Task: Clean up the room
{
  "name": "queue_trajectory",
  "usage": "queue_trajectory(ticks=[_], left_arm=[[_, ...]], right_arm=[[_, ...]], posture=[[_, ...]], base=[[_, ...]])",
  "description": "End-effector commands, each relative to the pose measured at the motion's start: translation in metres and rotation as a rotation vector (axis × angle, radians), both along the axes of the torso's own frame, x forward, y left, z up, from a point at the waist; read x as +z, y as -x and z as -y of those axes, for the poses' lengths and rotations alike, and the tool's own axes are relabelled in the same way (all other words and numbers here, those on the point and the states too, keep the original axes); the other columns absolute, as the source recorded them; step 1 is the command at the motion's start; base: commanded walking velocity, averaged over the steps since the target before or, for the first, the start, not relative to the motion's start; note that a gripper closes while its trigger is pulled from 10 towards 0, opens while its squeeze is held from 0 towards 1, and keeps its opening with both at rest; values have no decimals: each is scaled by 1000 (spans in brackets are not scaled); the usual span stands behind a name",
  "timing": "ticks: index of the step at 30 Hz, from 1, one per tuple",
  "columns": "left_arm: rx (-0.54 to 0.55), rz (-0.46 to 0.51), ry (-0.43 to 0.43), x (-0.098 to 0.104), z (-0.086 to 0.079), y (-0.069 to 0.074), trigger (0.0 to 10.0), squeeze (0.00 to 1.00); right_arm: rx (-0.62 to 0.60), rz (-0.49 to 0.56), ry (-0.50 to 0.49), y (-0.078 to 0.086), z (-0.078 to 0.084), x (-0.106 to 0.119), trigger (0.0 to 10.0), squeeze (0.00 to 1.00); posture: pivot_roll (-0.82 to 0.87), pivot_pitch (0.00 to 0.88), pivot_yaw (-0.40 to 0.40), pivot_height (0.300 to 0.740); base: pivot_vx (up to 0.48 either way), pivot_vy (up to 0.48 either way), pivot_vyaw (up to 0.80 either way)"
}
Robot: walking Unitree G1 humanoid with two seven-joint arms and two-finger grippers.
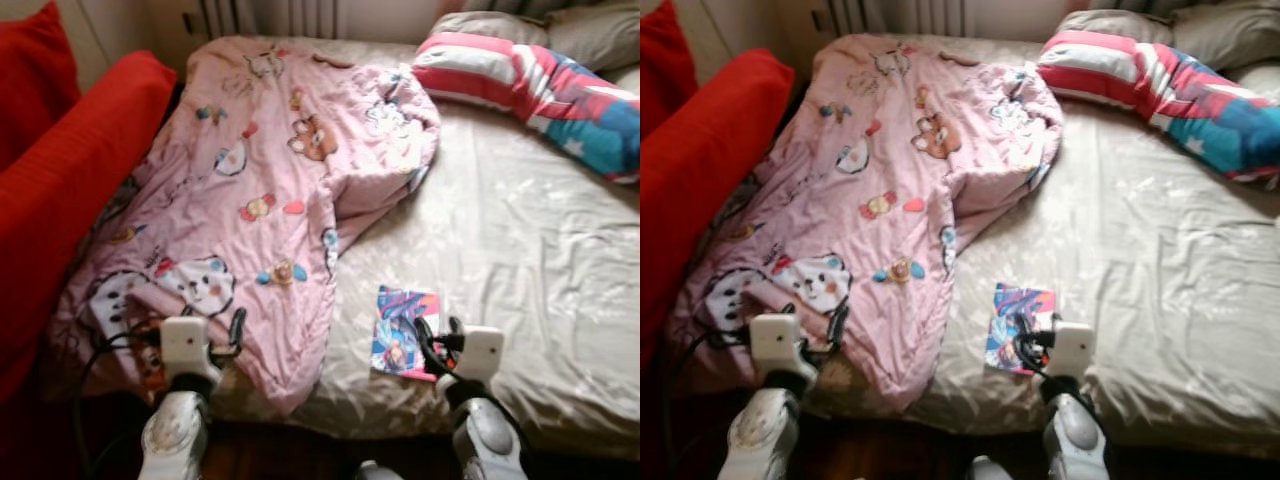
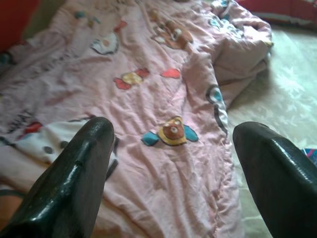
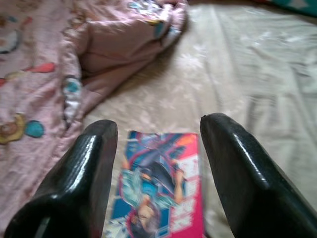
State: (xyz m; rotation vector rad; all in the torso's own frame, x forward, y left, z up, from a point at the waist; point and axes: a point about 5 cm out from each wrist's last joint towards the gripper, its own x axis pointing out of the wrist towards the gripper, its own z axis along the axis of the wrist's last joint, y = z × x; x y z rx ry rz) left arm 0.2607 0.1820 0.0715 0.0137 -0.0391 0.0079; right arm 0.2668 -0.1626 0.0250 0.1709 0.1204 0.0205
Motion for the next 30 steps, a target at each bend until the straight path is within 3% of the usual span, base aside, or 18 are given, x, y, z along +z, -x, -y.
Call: queue_trajectory(ticks=[1,20,30], left_arm=[[3,-23,13,-5,1,2,10000,0],[13,-22,23,-5,2,3,10000,0],[38,-8,-29,3,-16,12,10000,0]], right_arm=[[-7,-29,-4,5,1,-6,10000,0],[20,2,24,1,-3,-1,10000,0],[41,9,38,0,-3,1,10000,0]], posture=[[-48,223,-15,740],[-49,221,-16,740],[-47,218,-15,740]], base=[[0,0,-719],[0,0,-38],[0,0,0]])
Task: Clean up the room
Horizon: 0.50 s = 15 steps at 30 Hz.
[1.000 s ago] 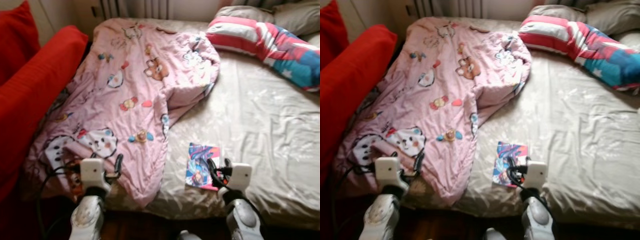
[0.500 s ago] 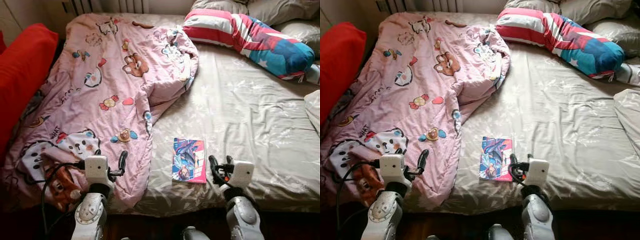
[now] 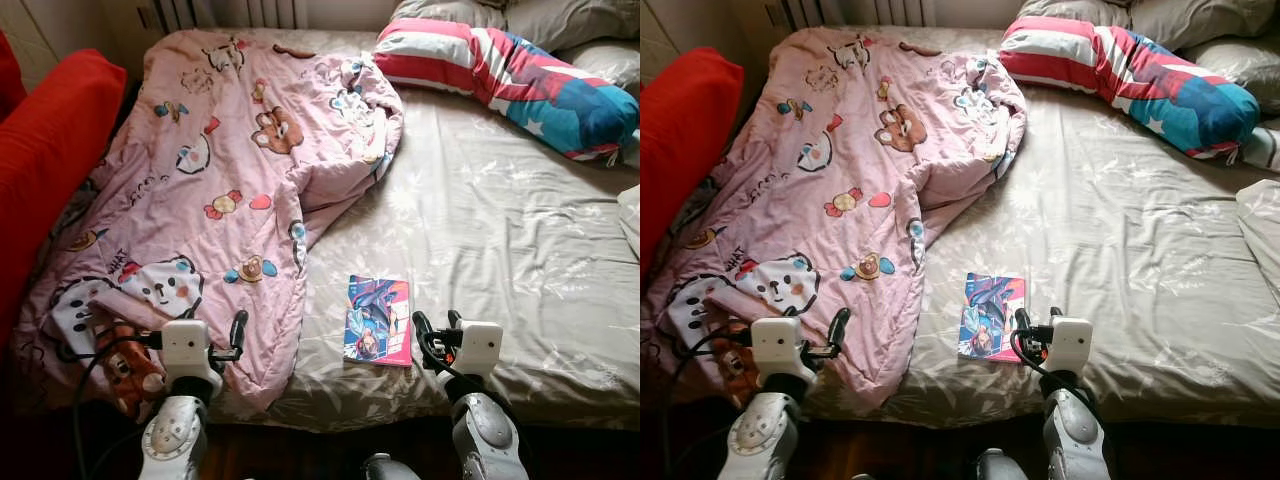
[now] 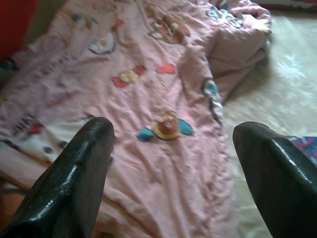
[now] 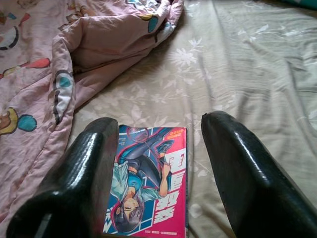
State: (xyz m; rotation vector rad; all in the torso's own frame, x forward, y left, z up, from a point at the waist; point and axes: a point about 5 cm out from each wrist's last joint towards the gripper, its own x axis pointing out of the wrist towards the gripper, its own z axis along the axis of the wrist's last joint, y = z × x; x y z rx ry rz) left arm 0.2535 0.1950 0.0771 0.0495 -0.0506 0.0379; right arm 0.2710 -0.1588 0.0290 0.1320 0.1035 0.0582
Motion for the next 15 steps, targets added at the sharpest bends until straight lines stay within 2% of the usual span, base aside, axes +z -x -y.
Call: queue_trajectory(ticks=[1,2,6,15], left_arm=[[16,-16,-3,-2,-6,4,10000,0],[25,-14,-17,0,-11,5,10000,0],[29,-15,-23,0,-14,5,10000,0],[-2,-19,10,-2,3,3,10000,0]], right_arm=[[4,-11,2,4,0,-3,10000,0],[6,-10,3,4,0,-3,10000,0],[8,-8,4,3,0,-2,10000,0],[19,-1,11,2,-1,-1,10000,0]], posture=[[-47,218,-15,740],[-48,213,-15,740],[-48,213,-15,740],[-55,193,-20,740]], base=[[0,0,0],[0,0,0],[0,0,0],[0,0,0]])
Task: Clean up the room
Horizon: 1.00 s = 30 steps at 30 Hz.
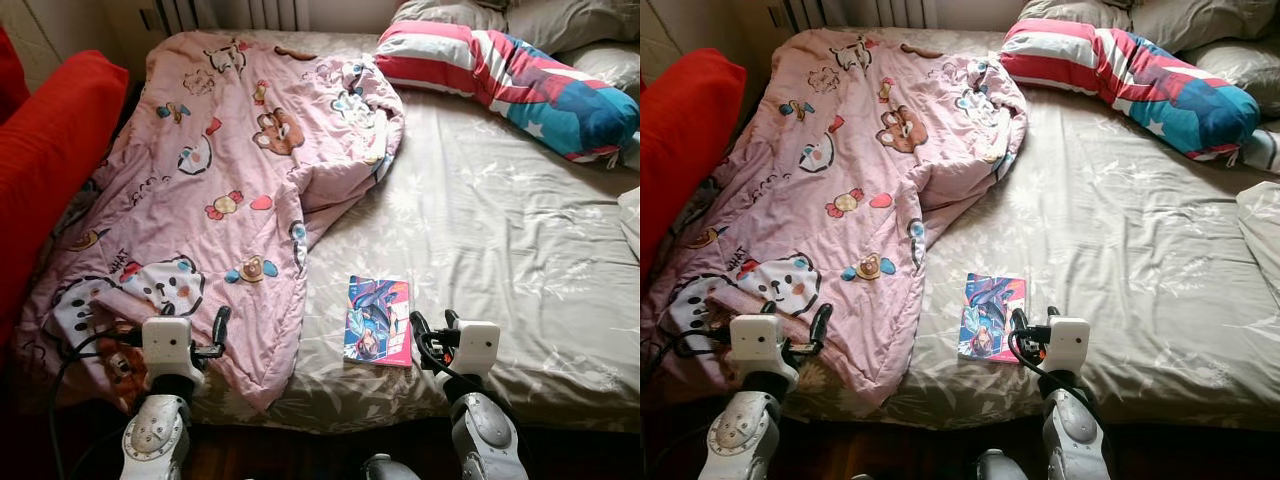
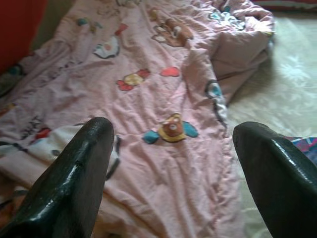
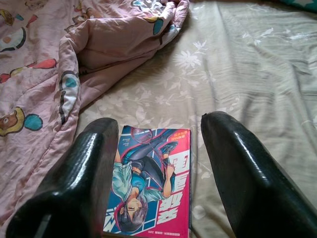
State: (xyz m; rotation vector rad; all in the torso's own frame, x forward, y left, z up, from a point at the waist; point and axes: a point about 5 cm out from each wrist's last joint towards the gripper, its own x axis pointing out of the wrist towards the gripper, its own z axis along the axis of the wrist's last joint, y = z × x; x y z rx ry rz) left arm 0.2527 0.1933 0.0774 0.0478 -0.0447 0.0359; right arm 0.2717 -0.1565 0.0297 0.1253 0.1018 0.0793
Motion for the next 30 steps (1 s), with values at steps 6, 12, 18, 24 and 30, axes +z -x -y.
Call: queue_trajectory(ticks=[6,12,18,24,30], left_arm=[[-9,-15,15,-3,3,2,10000,0],[-11,-18,17,-4,4,2,10000,0],[-12,-22,18,-4,5,3,10000,0],[-11,-23,18,-4,5,3,10000,0],[-11,-25,18,-5,5,3,10000,0]], right_arm=[[-4,-8,11,3,1,-2,10000,0],[-1,-30,30,4,1,-5,10000,0],[-9,-40,40,4,1,-6,10000,0],[-7,-49,44,5,1,-7,10000,0],[-10,-35,41,4,1,-6,10000,0]], posture=[[-58,189,-15,740],[-58,190,-17,740],[-59,201,-18,731],[-59,201,-18,692],[-56,211,-18,653]], base=[[0,0,0],[0,0,0],[0,0,0],[0,0,0],[0,0,0]])
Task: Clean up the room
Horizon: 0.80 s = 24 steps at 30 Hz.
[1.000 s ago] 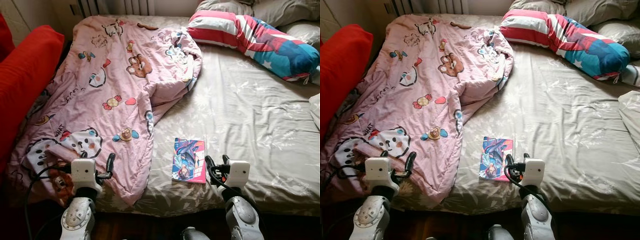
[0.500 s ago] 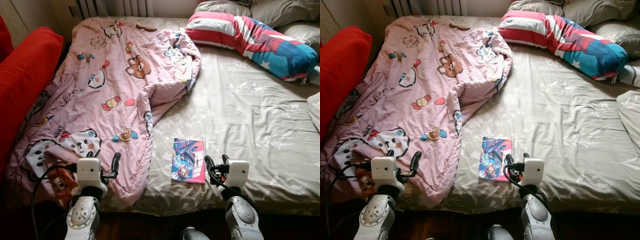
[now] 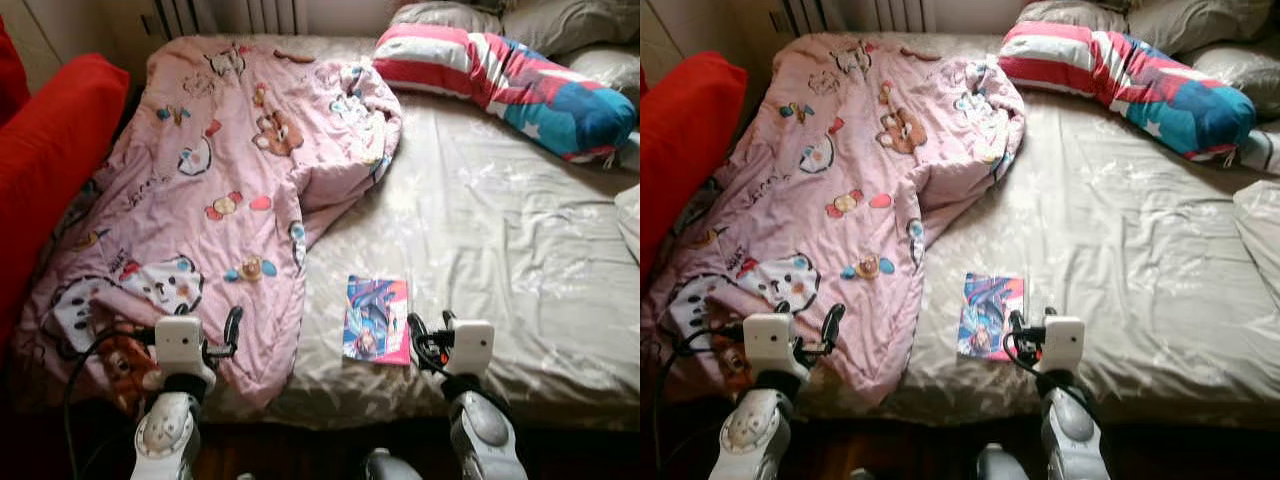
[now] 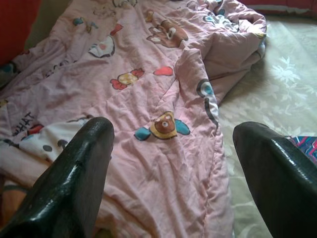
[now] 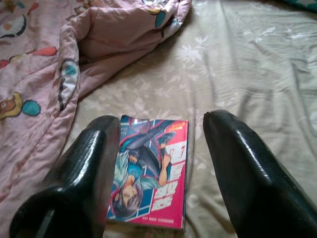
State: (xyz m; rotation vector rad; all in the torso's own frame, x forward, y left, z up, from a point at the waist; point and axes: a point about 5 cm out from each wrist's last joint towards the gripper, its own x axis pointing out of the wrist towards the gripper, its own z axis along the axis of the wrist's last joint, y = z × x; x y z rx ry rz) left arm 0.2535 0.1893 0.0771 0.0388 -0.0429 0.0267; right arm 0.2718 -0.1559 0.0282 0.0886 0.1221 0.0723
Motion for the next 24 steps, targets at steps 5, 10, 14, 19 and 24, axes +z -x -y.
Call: queue_trajectory(ticks=[5,10,14,19,24], left_arm=[[-3,-25,10,-4,1,3,10000,0],[-2,-26,11,-4,2,3,10000,0],[-6,-29,13,-5,3,2,10000,0],[-8,-31,15,-5,5,2,10000,0],[-13,-34,17,-6,6,2,10000,0]], right_arm=[[-9,-14,3,4,1,-4,10000,0],[-9,-15,0,4,1,-4,10000,0],[-7,-15,-4,4,1,-4,10000,0],[-8,-14,-6,4,0,-4,10000,0],[-11,-18,-18,3,0,-4,10000,0]], posture=[[-55,214,-19,653],[-53,217,-20,653],[-51,219,-20,653],[-52,221,-19,653],[-54,229,-14,653]], base=[[0,0,0],[0,0,0],[0,0,0],[0,0,0],[0,0,0]])
